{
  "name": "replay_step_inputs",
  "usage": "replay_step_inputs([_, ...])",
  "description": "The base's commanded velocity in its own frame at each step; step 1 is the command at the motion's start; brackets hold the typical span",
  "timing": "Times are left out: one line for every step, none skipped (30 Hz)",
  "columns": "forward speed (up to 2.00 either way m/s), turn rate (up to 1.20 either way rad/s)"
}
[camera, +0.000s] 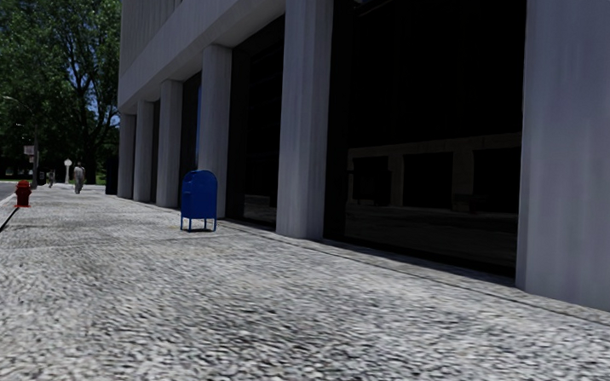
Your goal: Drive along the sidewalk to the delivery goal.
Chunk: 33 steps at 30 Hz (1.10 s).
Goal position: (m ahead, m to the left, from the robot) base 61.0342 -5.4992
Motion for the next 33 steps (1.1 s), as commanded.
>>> replay_step_inputs([1.64, 0.67])
replay_step_inputs([1.64, 0.67])
replay_step_inputs([1.64, 0.67])
replay_step_inputs([1.64, 0.67])
replay_step_inputs([1.64, 0.67])
replay_step_inputs([1.65, 0.67])
replay_step_inputs([1.65, 0.67])
replay_step_inputs([1.65, 0.67])
replay_step_inputs([1.65, 0.67])
replay_step_inputs([1.67, 0.67])
replay_step_inputs([1.67, 0.67])
replay_step_inputs([2.0, 0.67])
replay_step_inputs([2.0, 0.67])
replay_step_inputs([2.0, 0.67])
replay_step_inputs([2.0, 0.67])
replay_step_inputs([2.0, 0.67])
replay_step_inputs([2.0, 0.65])
replay_step_inputs([2.0, 0.62])
replay_step_inputs([2.0, 0.62])
replay_step_inputs([2.0, 0.61])
replay_step_inputs([2.0, 0.61])
replay_step_inputs([2.0, 0.61])
replay_step_inputs([2.0, 0.61])
replay_step_inputs([2.0, 0.6])
replay_step_inputs([2.0, 0.52])
replay_step_inputs([2.0, 0.52])
replay_step_inputs([2.0, 0.32])
replay_step_inputs([2.0, 0.0])
replay_step_inputs([2.0, 0.0])
replay_step_inputs([2.0, 0.0])
replay_step_inputs([2.0, 0.0])
replay_step_inputs([2.0, 0.0])
replay_step_inputs([2.0, 0.0])
